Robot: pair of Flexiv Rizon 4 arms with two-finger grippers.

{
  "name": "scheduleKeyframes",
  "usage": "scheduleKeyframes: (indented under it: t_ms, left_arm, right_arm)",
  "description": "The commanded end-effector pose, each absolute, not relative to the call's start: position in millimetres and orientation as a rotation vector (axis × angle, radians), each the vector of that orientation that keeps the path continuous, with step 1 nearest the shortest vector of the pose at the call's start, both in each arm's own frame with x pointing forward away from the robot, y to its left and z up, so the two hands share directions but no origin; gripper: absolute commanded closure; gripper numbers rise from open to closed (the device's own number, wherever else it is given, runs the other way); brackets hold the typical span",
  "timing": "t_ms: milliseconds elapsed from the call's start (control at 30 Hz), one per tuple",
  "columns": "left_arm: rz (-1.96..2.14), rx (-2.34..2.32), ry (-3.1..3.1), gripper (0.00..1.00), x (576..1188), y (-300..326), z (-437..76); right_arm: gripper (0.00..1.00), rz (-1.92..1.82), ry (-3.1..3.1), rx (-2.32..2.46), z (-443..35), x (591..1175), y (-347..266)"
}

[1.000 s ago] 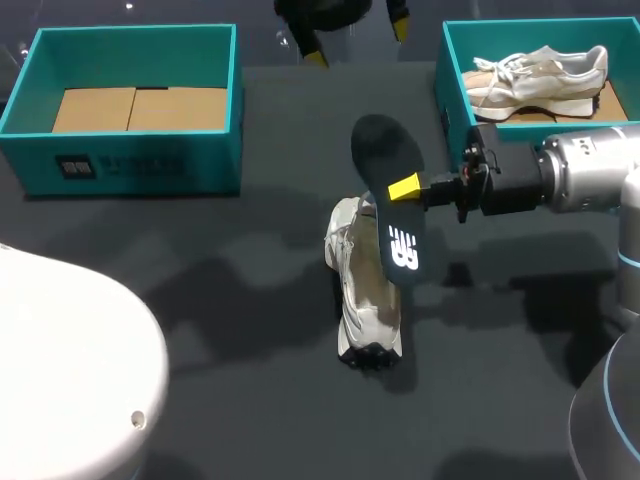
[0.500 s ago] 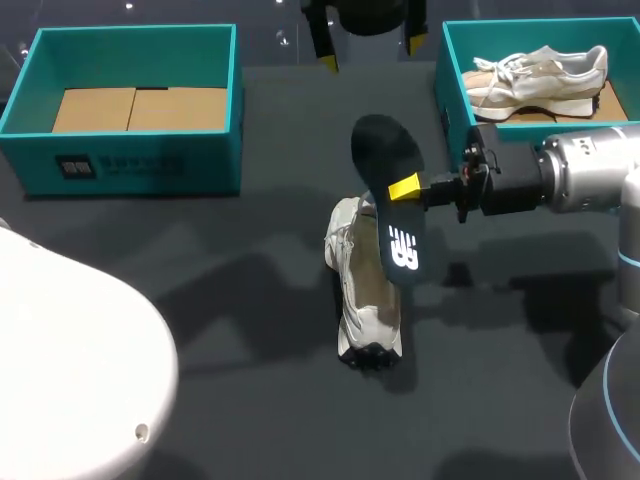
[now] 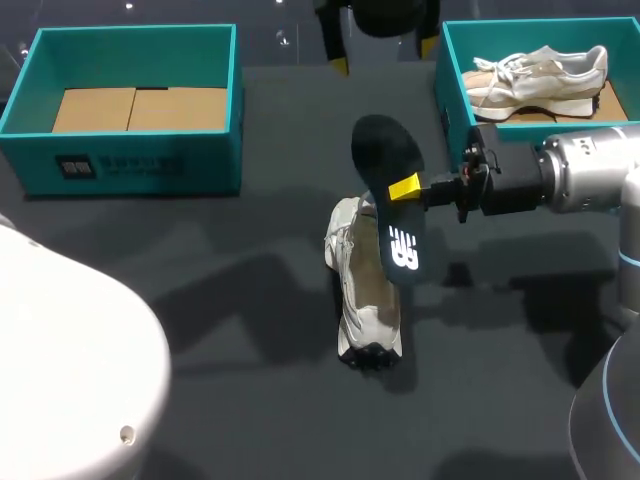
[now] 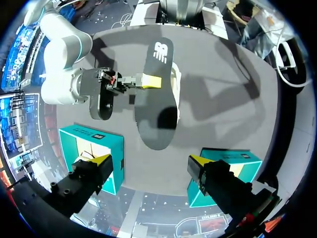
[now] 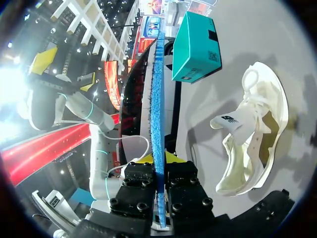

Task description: Take the shoe out of the shoebox, open the shoe tongue, remove and reinsert the insole, then place the shoe into the shoebox

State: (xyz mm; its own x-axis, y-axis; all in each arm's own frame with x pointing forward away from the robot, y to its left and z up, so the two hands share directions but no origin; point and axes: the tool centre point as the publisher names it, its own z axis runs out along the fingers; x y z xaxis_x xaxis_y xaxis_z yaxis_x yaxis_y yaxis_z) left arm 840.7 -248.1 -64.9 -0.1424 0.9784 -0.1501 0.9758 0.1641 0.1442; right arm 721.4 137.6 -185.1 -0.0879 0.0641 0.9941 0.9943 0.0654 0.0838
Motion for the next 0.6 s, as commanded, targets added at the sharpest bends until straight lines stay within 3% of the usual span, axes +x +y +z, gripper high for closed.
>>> scheduleKeyframes:
  t_ms: [33,600]
  left_arm:
    - [0.024,1.879,2.219,0.00,838,-241,-68]
    - [-0.339,1.587,2.130,0.00,830,-191,-77]
  right_arm:
    - [1.00,-1.193,-1.351,-1.171,-186,721,139]
    - [1.00,-1.193,-1.351,-1.171,-186,721,139]
